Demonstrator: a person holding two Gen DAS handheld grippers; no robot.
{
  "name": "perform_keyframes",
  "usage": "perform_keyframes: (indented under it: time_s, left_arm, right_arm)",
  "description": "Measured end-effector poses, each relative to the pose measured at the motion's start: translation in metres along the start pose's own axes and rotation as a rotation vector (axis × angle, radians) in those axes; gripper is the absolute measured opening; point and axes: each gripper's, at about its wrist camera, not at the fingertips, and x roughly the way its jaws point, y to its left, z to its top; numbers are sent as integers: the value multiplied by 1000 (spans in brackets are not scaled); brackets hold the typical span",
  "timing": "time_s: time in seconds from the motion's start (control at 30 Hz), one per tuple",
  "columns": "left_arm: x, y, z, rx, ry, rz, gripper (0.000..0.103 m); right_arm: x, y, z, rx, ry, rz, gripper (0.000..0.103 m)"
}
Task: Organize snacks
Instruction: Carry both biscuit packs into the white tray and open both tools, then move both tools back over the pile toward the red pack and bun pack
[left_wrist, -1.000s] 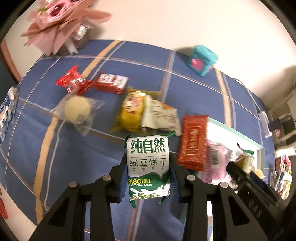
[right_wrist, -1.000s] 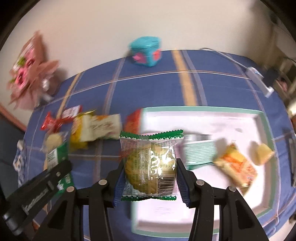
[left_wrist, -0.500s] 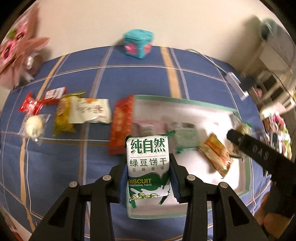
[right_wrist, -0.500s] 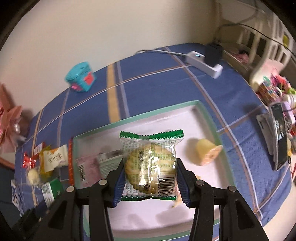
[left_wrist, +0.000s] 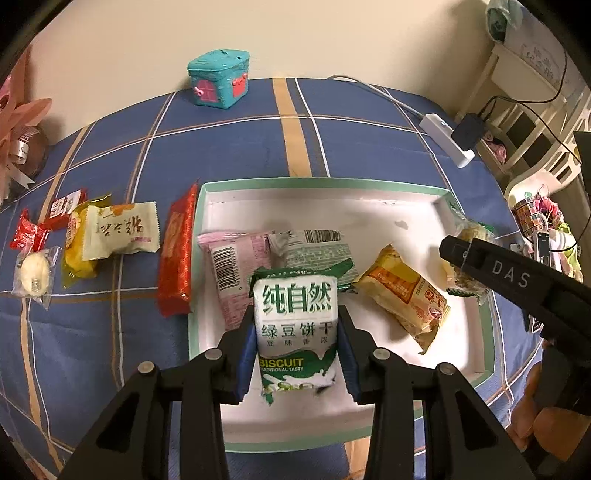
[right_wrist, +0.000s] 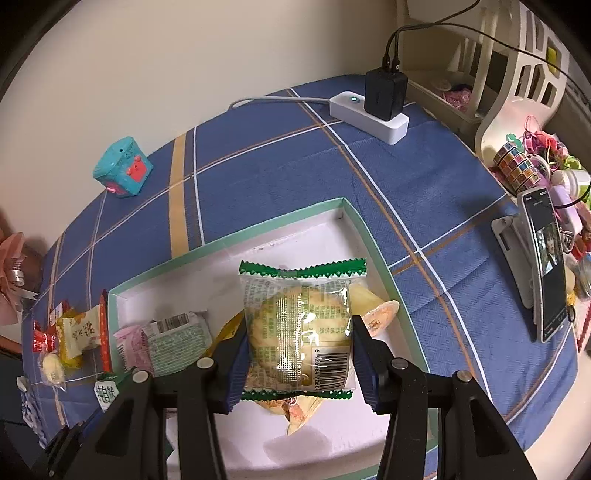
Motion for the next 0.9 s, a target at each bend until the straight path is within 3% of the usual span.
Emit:
perform_keyframes:
  time_s: [0.2,0.23,0.27,0.33,0.4,0.47,0.53,0.67,0.73,0.9]
  left_arm:
    - [0,-1,3,5,-1,7,42]
    - [-1,-1,3,9,-2,10,47]
    - [-1,-2,3,12,-4,7,58]
    - [-3,-1,4,11,-15,-4,70]
    - [-5,0,4,6,-20,-8,71]
    - [-5,4,5,-7,-24,4,83]
    - [-5,11,5,-33,-27,21,87]
    - [-3,36,6,-112,-27,58,93]
    - [-3,50,6,-155,-30,75,95]
    - [-7,84,5,-238,-65,118,102]
  right_arm:
    - [2,3,1,-12,3,-12,53]
    - [2,3,1,-12,3,-12,55]
    - [2,4,1,-14,6,-13,57]
    - [3,6,1,-21,16,-19,71]
    - [3,8,-1,-27,23,-29,72]
    - [3,11,-2,-37,33,-43,75]
    - [3,15,-4,-51,41,-60,84]
    - [0,24,-7,-76,41,-69,92]
    - [-2,29,-9,-91,35,-69,102]
    - [-9,43,-16,-124,15,-77,103]
